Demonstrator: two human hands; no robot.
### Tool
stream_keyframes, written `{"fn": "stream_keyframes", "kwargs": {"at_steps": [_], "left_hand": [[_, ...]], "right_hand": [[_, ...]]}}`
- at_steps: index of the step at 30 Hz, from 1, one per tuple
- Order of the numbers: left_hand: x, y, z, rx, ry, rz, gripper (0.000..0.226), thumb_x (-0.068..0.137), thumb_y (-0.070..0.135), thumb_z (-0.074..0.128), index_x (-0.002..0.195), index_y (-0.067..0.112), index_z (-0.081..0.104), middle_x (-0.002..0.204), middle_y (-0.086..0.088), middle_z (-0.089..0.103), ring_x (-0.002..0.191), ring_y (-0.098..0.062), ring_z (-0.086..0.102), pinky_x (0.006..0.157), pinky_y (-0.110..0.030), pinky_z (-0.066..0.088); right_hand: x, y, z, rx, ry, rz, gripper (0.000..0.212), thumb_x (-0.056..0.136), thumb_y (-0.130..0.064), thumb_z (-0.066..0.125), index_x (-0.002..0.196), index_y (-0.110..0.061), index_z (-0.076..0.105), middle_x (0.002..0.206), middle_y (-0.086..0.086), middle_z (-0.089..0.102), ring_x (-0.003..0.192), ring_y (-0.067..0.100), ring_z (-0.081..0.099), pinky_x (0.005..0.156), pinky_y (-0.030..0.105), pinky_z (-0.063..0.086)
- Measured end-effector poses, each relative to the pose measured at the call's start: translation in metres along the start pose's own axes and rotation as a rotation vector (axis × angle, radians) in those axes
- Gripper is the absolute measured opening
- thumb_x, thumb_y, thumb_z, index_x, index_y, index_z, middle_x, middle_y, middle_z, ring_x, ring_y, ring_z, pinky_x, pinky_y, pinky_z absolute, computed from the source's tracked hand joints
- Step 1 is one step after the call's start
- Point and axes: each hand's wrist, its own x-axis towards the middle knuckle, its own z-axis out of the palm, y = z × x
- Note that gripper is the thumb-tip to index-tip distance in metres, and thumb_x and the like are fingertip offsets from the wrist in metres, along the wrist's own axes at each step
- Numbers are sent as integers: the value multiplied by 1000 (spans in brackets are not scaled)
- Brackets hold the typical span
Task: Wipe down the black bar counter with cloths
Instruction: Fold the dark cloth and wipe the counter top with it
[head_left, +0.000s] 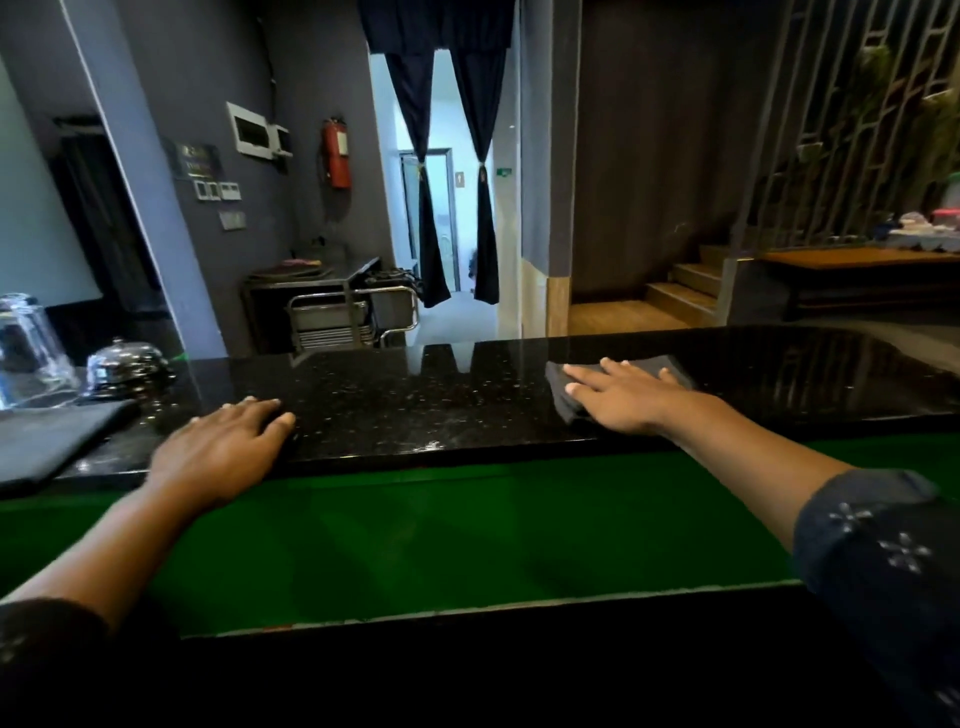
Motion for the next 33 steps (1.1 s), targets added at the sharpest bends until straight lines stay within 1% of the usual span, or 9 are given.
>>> {"fn": "stream_keyframes", "kwargs": {"at_steps": [5,10,14,16,19,23,25,29,33], "left_hand": [[-2,2,-1,-22,11,-18,55,96,56,25,145,33,35,157,1,27,142,-22,30,115,-40,23],[-2,-1,-3,-28,-35,0,57,96,55,21,148,33,30,159,0,21,144,-21,23,116,-41,17],[0,-5,-2,-56,-67,15,58,97,53,19,150,31,25,160,0,17,146,-20,16,118,-43,11],[-2,-4,0,-67,-56,15,58,97,51,19,151,30,24,160,-1,16,147,-21,15,118,-43,10],[-4,-1,2,-63,-32,3,57,97,49,19,151,30,23,160,-1,15,147,-22,14,119,-44,9],[-1,1,3,-71,-38,-11,58,96,48,18,151,31,21,160,-1,14,147,-24,12,118,-47,8],[1,-1,1,-78,-52,-4,58,96,47,17,151,31,21,160,-1,14,147,-25,12,118,-48,8],[0,-4,-4,-96,-121,37,58,97,47,18,152,27,21,161,-3,13,147,-26,13,118,-47,7],[4,-41,-19,46,48,129,58,97,52,22,147,26,32,156,-2,30,140,-24,31,112,-45,20]], "right_hand": [[23,-72,9,15,24,-17,57,98,-61,13,153,-47,9,165,5,-1,151,29,0,116,60,-5],[2,-181,30,-17,-9,-305,56,98,-62,15,152,-49,8,165,5,-2,151,29,-1,115,60,-7],[-19,-188,40,-55,1,-517,54,97,-66,16,149,-55,9,165,-4,4,151,20,4,117,55,-1],[-15,-167,33,-64,2,-475,54,96,-66,17,149,-56,10,165,-6,6,151,18,7,117,54,2],[9,-145,25,-59,-6,-291,54,96,-66,14,149,-55,8,165,-5,4,151,21,6,117,57,1],[36,-170,25,-34,27,-114,55,97,-65,13,151,-53,9,165,1,1,151,27,4,116,60,-1],[33,-201,28,-23,36,-133,56,97,-64,14,151,-52,9,165,4,0,151,29,3,116,61,-2],[5,-252,44,-32,-1,-298,55,97,-64,15,151,-53,9,165,2,0,151,26,2,117,59,-3],[-10,-238,44,-85,15,-385,54,96,-67,15,149,-56,9,165,-4,4,151,22,7,117,56,3]]}}
